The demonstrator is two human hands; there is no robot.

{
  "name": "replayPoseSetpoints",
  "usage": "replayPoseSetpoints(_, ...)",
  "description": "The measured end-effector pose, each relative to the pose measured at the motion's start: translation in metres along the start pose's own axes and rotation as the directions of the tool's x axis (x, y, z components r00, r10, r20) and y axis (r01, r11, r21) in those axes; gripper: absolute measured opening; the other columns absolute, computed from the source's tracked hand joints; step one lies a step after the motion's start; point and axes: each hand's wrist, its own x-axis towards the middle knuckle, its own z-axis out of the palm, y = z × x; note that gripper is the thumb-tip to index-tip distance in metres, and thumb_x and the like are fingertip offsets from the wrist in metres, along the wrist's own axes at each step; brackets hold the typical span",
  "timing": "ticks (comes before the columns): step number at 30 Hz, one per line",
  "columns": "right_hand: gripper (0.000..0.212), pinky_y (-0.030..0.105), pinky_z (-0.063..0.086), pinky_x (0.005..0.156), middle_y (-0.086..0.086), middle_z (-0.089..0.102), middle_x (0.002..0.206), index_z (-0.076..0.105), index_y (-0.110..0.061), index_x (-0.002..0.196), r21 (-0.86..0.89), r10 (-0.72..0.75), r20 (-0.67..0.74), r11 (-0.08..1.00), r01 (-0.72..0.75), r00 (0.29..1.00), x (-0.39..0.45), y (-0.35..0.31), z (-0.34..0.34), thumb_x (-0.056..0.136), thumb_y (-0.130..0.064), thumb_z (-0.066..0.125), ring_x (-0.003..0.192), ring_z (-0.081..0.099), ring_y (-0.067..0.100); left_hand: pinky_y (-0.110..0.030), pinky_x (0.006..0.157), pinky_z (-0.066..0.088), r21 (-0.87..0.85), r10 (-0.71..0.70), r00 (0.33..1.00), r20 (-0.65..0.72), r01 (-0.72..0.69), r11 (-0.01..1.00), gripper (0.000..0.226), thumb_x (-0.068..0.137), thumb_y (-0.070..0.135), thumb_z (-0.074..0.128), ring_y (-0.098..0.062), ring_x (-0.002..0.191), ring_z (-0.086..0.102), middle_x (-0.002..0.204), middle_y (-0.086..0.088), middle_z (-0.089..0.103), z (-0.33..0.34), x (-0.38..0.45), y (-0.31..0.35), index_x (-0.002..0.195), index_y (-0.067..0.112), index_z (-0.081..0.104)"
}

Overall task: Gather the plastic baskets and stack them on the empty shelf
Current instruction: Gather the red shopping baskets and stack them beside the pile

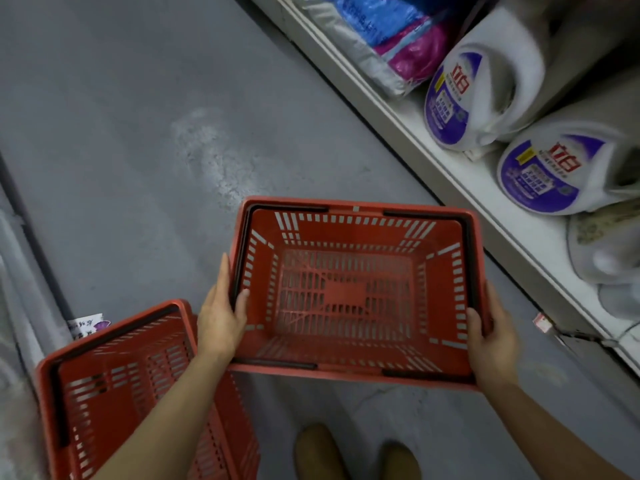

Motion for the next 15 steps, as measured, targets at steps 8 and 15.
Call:
replayPoseSetpoints(8, 0.054, 0.052, 0.047, 0.096, 0.008, 0.058, 0.131, 0.031, -0.037, 0.149, 0.069, -0.047, -0.057, 0.996, 0.051, 0.997, -0.023, -0.071, -0.137, 0.096, -0.046, 0.043, 0.119, 0.056, 0.028, -0.043, 0.097, 0.047, -0.034, 0.175, 0.984, -0.005, -0.175, 0.984, 0.077, 0.097, 0.014, 0.058, -0.031, 0.125, 0.055, 0.142, -0.009, 0.055, -0.106, -0.052, 0.118, 0.158, 0.035, 0.015)
replayPoseSetpoints(15, 0.054, 0.019, 0.036, 0.087, 0.013, 0.062, 0.121, 0.046, -0.022, 0.143, 0.115, -0.082, -0.194, 0.988, 0.106, 0.978, -0.076, -0.122, -0.27, 0.09, -0.031, 0.05, 0.11, 0.055, 0.023, -0.046, 0.098, 0.047, -0.057, 0.236, 0.97, -0.06, -0.24, 0.969, 0.08, 0.094, 0.009, 0.061, -0.032, 0.127, 0.054, 0.147, -0.005, 0.052, -0.182, -0.125, 0.215, 0.157, 0.036, 0.02)
